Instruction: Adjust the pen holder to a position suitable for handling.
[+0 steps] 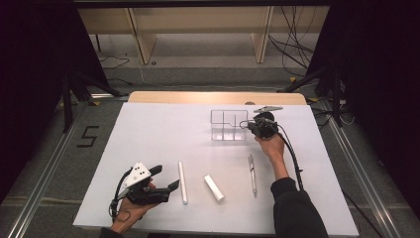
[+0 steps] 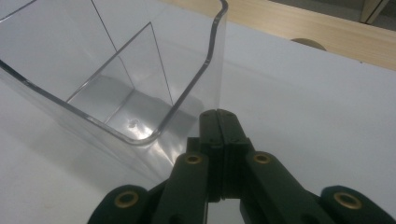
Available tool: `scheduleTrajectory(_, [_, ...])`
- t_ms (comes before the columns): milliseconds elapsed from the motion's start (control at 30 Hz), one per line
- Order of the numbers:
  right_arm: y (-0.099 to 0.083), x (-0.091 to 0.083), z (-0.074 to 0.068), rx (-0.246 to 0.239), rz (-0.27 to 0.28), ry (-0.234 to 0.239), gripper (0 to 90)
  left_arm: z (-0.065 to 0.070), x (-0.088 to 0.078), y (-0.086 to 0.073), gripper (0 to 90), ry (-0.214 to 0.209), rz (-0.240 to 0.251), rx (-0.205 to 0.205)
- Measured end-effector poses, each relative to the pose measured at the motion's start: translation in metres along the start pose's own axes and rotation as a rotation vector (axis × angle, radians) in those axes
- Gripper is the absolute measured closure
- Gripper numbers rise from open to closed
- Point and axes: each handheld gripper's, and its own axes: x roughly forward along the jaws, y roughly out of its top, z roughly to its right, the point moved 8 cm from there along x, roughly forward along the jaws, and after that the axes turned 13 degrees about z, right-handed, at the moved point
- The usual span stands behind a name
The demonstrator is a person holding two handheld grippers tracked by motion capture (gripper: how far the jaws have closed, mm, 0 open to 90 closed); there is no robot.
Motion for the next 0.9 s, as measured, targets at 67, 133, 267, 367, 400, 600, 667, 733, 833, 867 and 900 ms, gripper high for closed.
scheduleTrajectory(67, [0.000,0.001,-0.002,-0.001,-0.001,0.004,90.0,0.000,0.000,0.000,15.8,0.000,0.000,-0.001])
scheduleTrajectory(133, [0.001,0.003,-0.006,-0.002,0.003,0.009,90.0,0.000,0.000,0.000,15.8,0.000,0.000,0.000])
scheduleTrajectory(267, [0.002,0.006,-0.013,-0.003,0.000,0.014,90.0,0.000,0.000,0.000,15.8,0.000,-0.001,-0.001])
scheduleTrajectory(367, [0.004,0.008,-0.016,-0.004,0.000,0.018,90.0,0.000,0.000,0.000,15.8,0.000,-0.001,-0.001])
scheduleTrajectory(400, [0.004,0.009,-0.018,-0.006,0.001,0.019,90.0,0.000,0.000,0.000,15.8,0.000,0.000,0.000])
scheduleTrajectory(600, [0.007,0.011,-0.023,-0.006,0.000,0.022,90.0,0.000,0.000,0.000,15.8,0.000,0.000,0.000])
scheduleTrajectory(667, [0.008,0.012,-0.025,-0.008,-0.001,0.024,90.0,0.000,0.000,0.000,15.8,0.000,0.000,0.000])
scheduleTrajectory(733, [0.008,0.013,-0.026,-0.011,-0.001,0.023,90.0,0.000,0.000,0.000,15.8,-0.001,0.000,-0.001])
scheduleTrajectory(833, [0.008,0.014,-0.029,-0.007,-0.001,0.025,90.0,0.000,0.000,0.000,15.8,-0.001,0.000,0.001])
scheduleTrajectory(867, [0.008,0.014,-0.029,-0.007,-0.001,0.025,90.0,0.001,0.000,0.000,15.8,-0.001,0.000,0.001])
scheduleTrajectory(900, [0.008,0.014,-0.029,-0.006,0.000,0.025,90.0,0.001,0.000,0.000,15.8,-0.001,-0.001,0.002])
